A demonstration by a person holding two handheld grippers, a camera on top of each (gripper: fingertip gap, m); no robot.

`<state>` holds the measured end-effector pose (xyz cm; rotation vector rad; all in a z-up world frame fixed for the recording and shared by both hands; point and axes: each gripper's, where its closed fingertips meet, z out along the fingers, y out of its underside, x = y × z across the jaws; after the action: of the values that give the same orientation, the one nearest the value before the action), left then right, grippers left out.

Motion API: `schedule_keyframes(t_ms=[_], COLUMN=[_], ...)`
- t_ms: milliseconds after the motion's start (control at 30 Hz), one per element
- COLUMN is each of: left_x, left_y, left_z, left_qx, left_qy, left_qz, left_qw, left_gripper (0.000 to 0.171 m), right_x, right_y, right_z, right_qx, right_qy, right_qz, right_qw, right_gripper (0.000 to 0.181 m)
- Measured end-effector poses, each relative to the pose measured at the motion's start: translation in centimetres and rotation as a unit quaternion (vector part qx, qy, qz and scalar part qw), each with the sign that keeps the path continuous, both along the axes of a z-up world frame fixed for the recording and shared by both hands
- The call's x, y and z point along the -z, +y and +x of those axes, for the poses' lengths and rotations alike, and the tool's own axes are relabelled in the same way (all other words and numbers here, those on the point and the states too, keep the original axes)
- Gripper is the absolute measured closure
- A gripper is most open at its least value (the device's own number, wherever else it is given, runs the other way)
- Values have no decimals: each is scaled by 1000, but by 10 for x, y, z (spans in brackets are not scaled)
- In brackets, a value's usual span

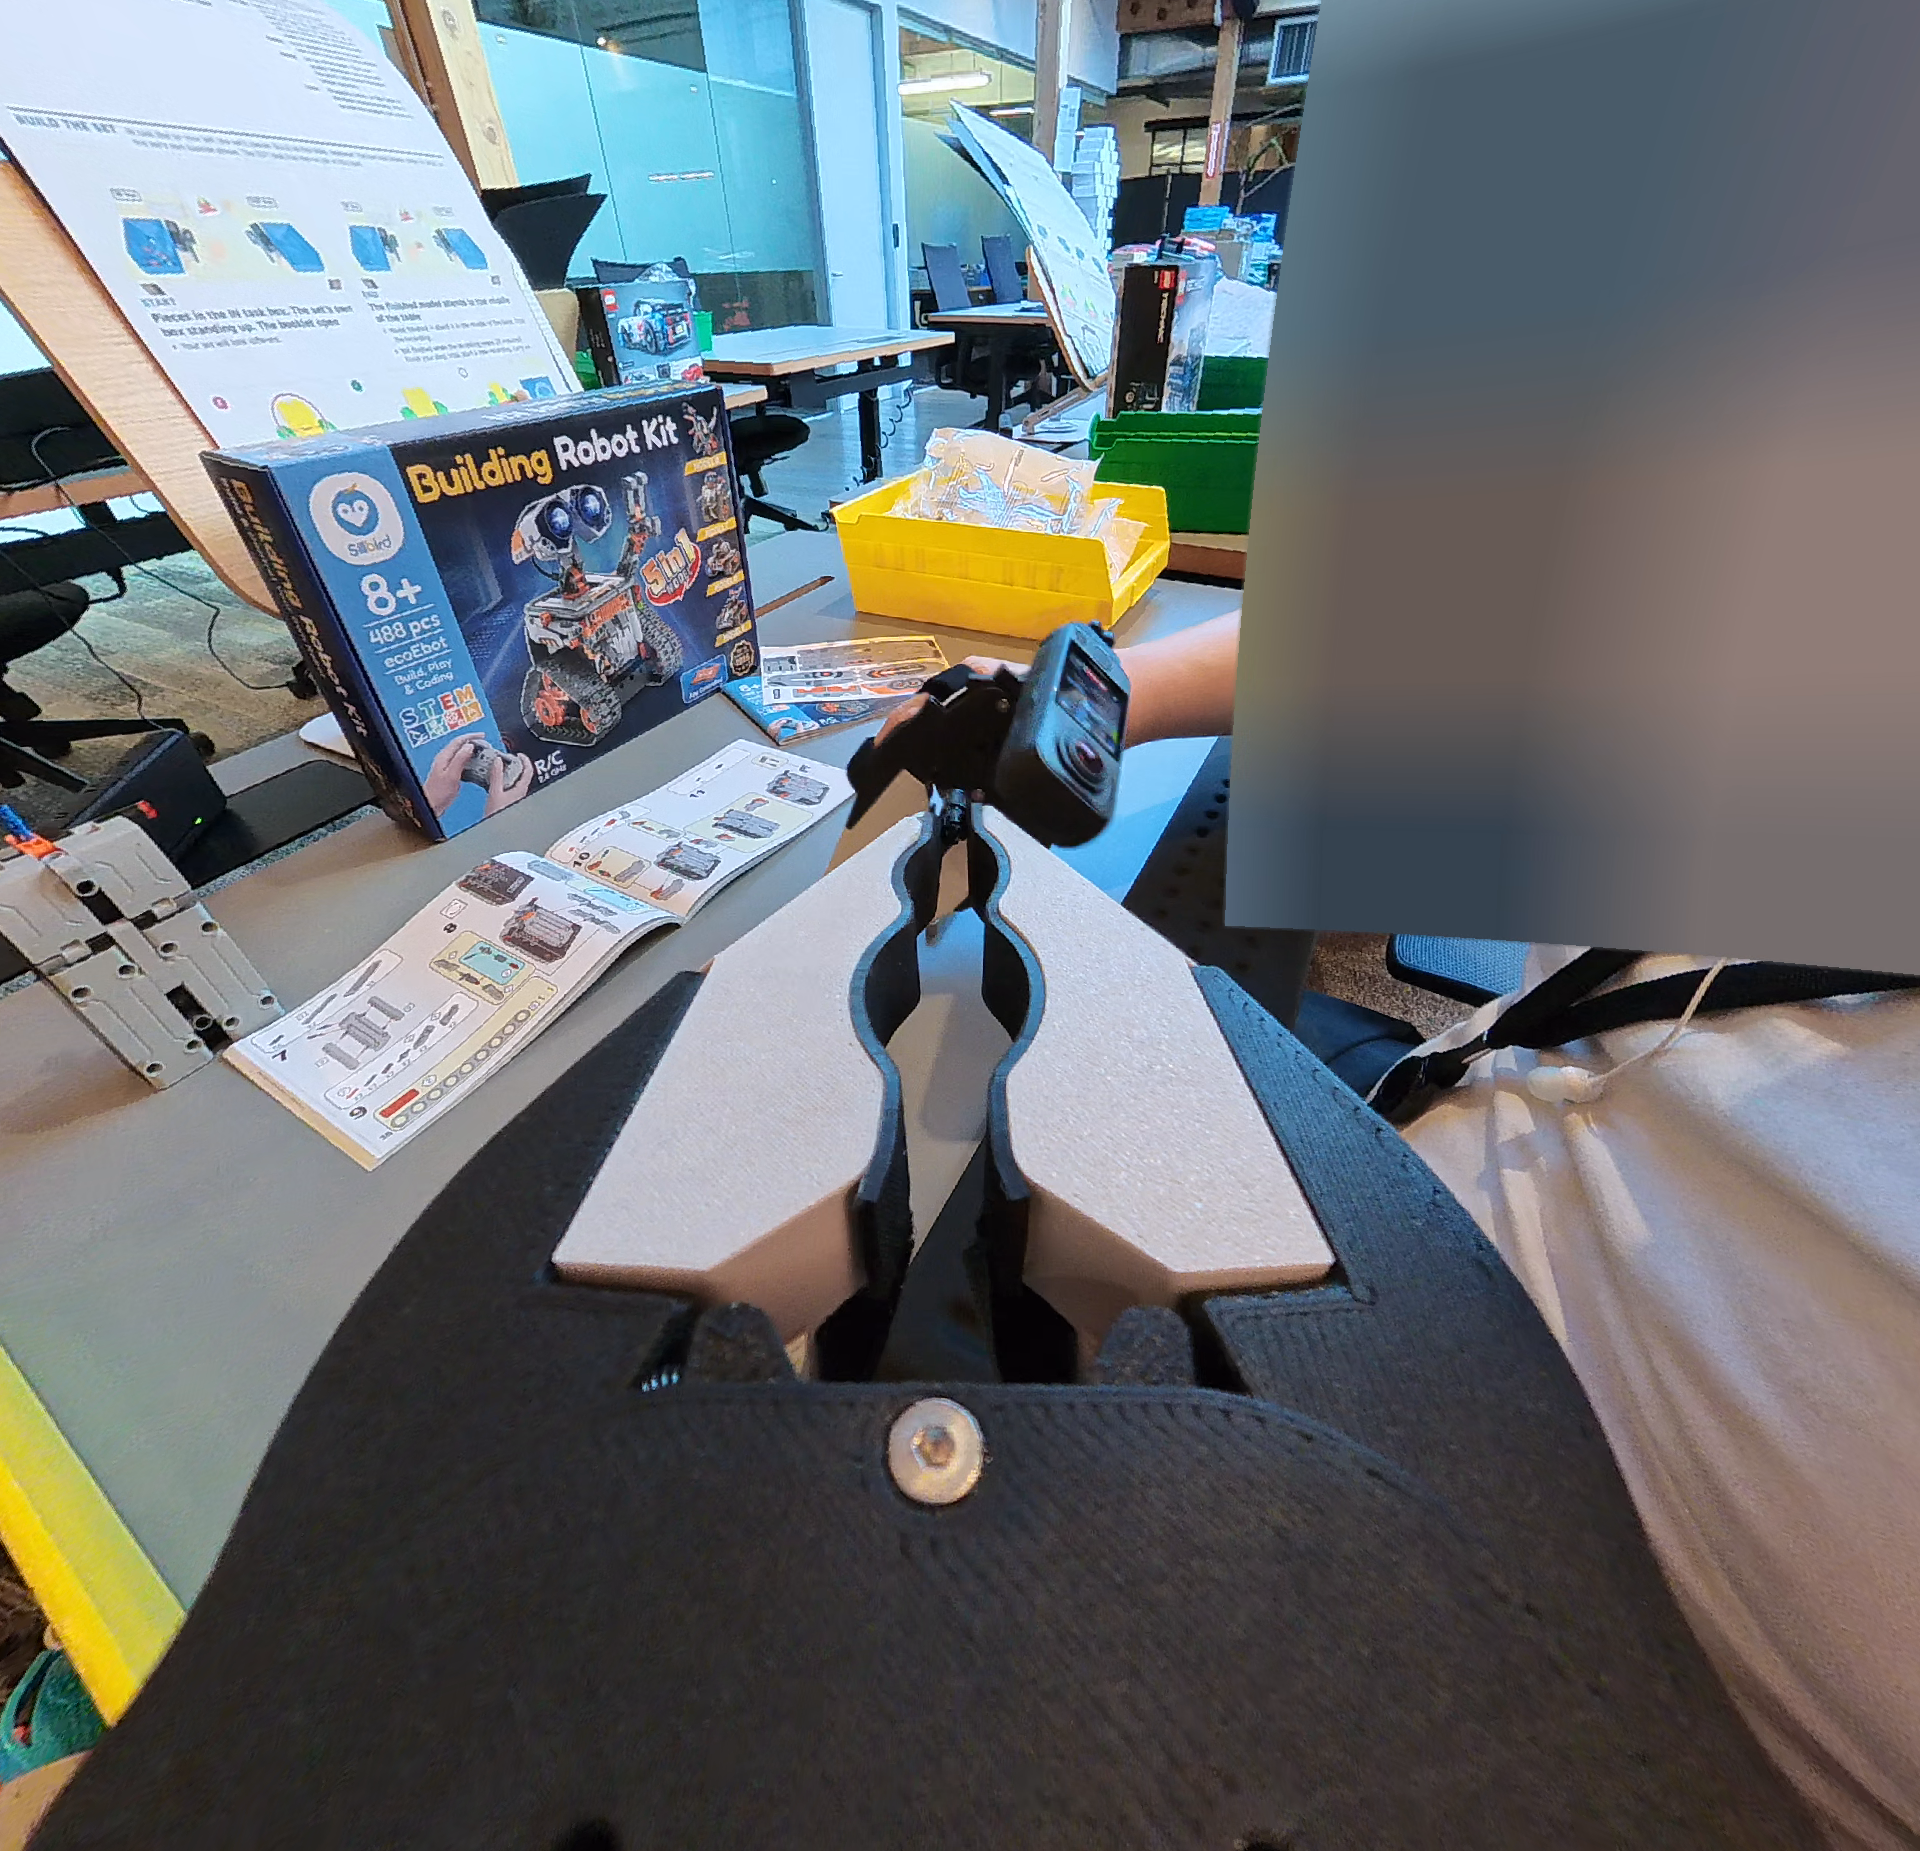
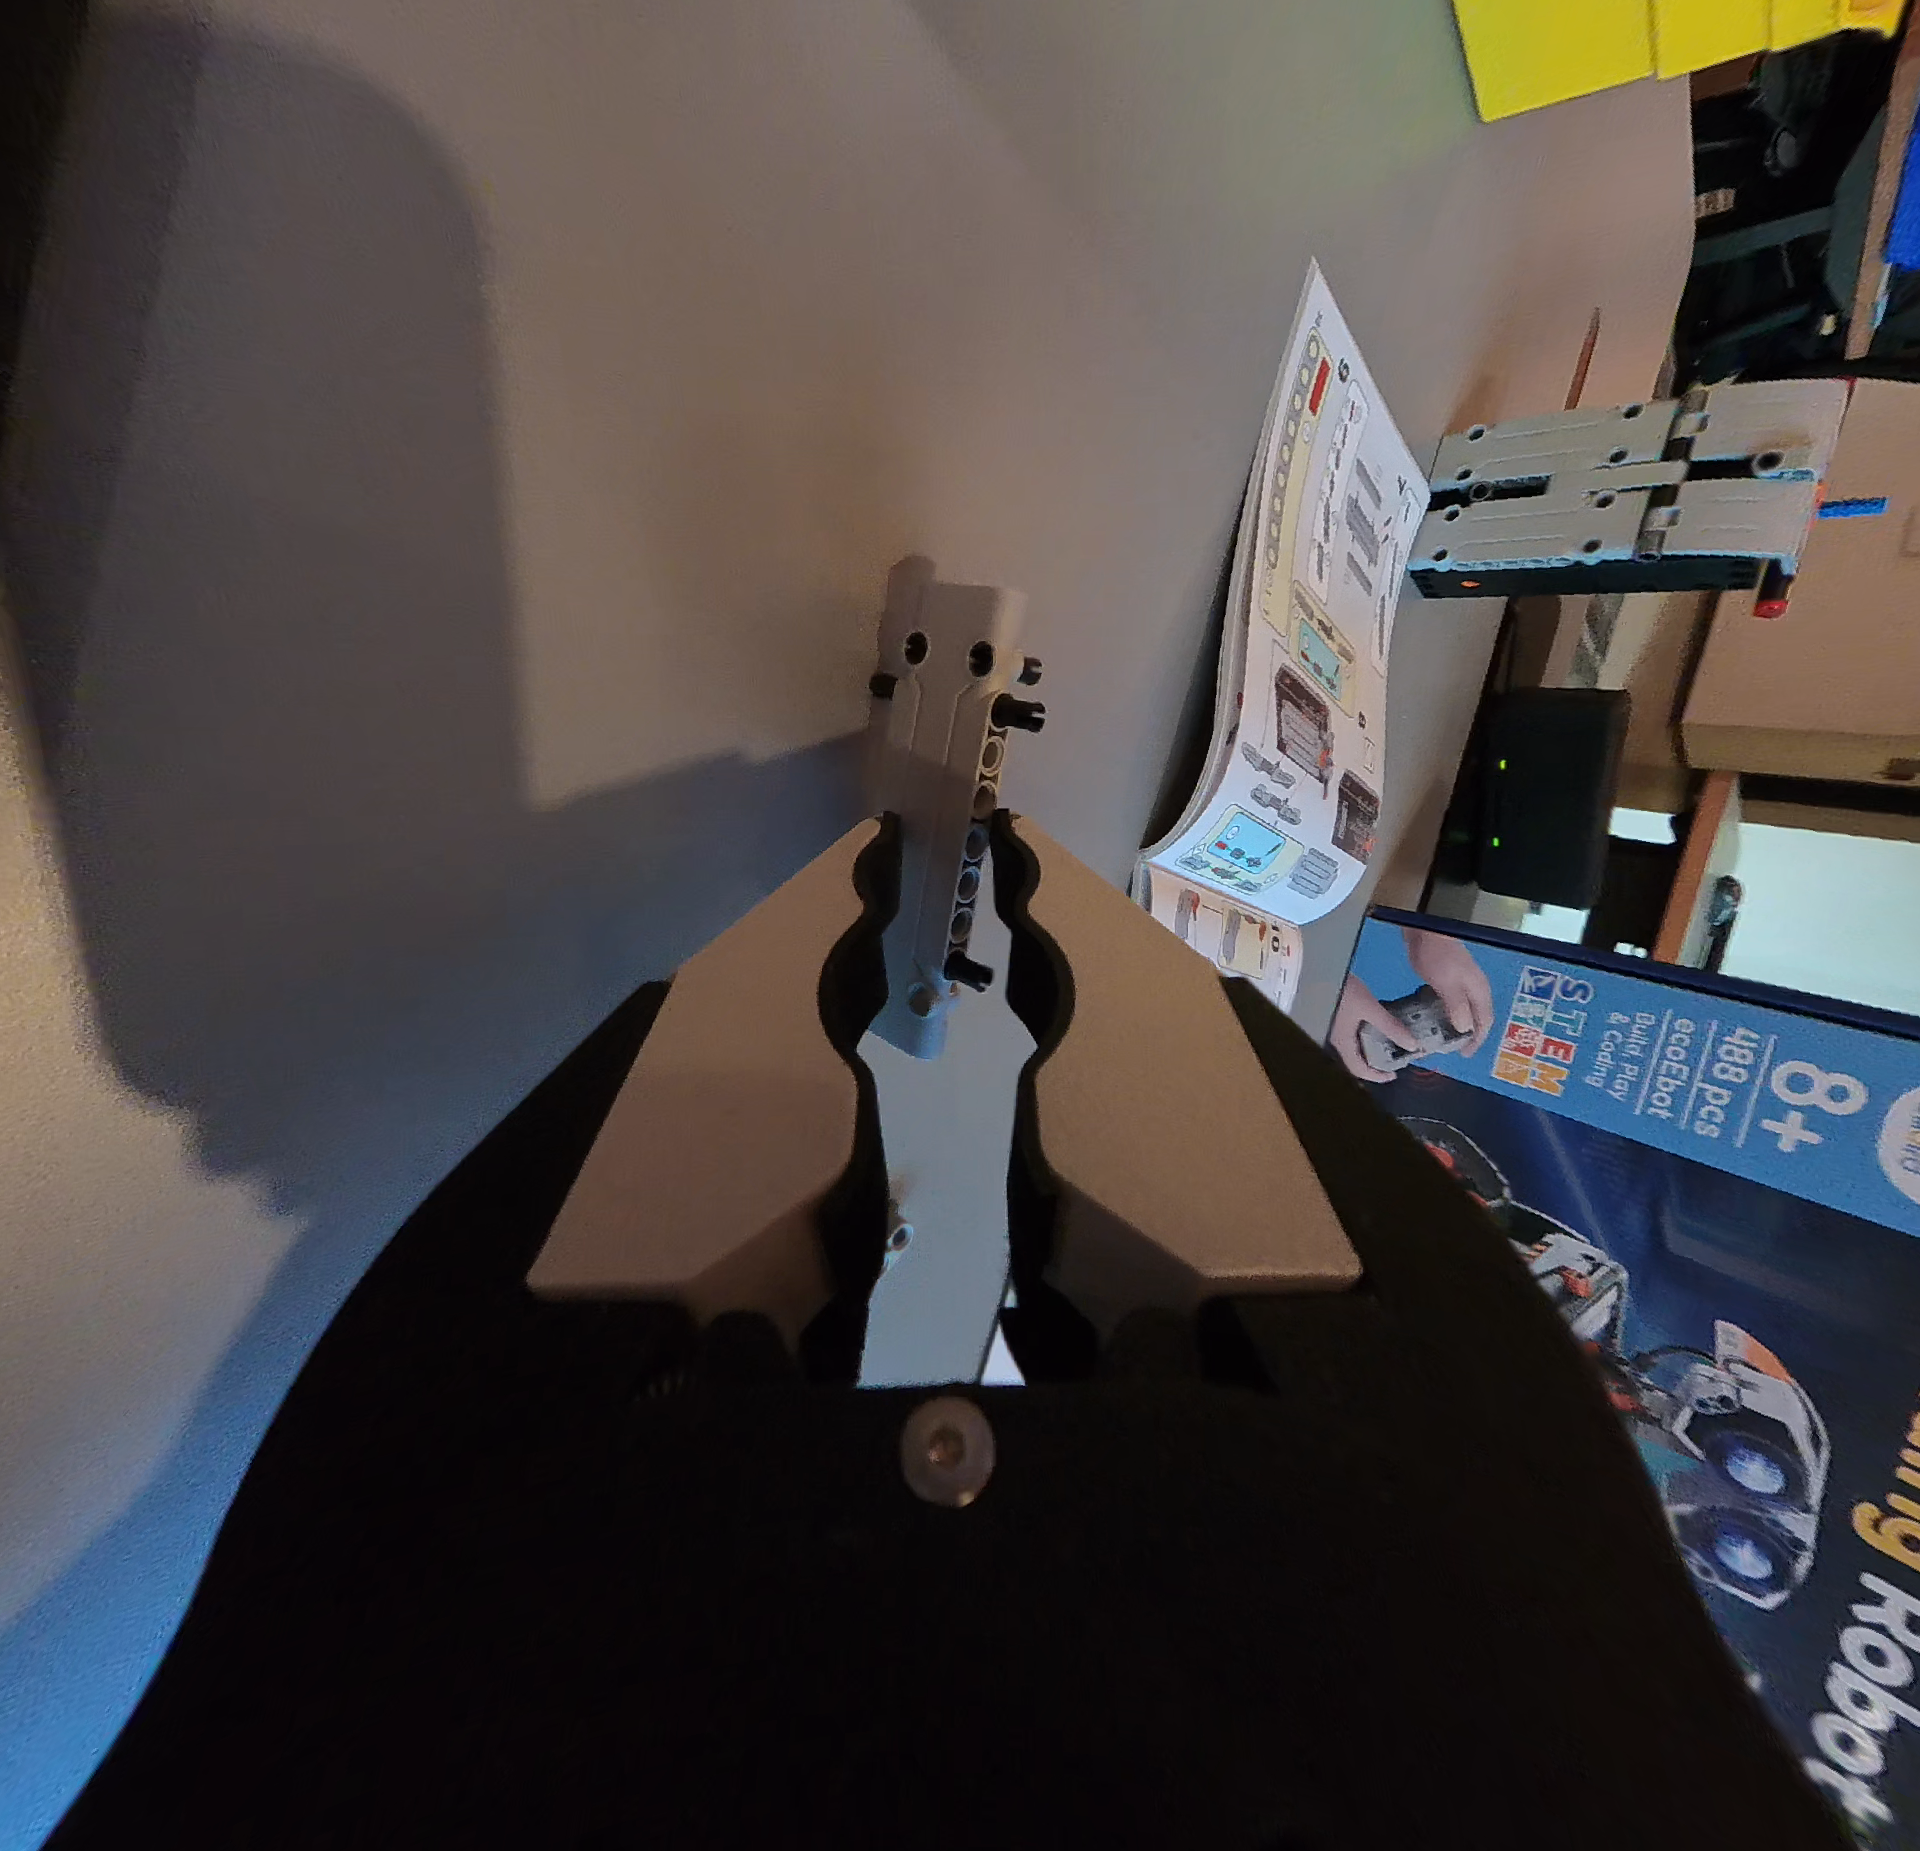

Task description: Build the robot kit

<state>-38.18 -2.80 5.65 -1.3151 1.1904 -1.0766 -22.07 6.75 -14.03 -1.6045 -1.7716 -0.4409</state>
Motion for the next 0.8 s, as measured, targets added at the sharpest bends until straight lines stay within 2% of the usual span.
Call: schedule_keyframes(t_ms=[133,267,567,800], left_x=[0,-5,-8,-6], left_y=[0,-7,-8,-8], left_z=[1,2,2,5], left_qx=[1,26,31,37], left_qy=[1,-14,-19,-11], left_qz=[0,-7,-8,-10], left_qw=[1000,1000,999,999], left_gripper=[170,170,170,169], right_x=[1,2,13,10], right_y=[-5,-10,-7,-1], right_z=[0,-1,3,2], right_qx=[-5,4,13,48], right_qy=[-17,2,13,47], right_qz=[12,-24,-91,-250], right_qw=[1000,1000,996,966], right_gripper=[163,165,173,173])
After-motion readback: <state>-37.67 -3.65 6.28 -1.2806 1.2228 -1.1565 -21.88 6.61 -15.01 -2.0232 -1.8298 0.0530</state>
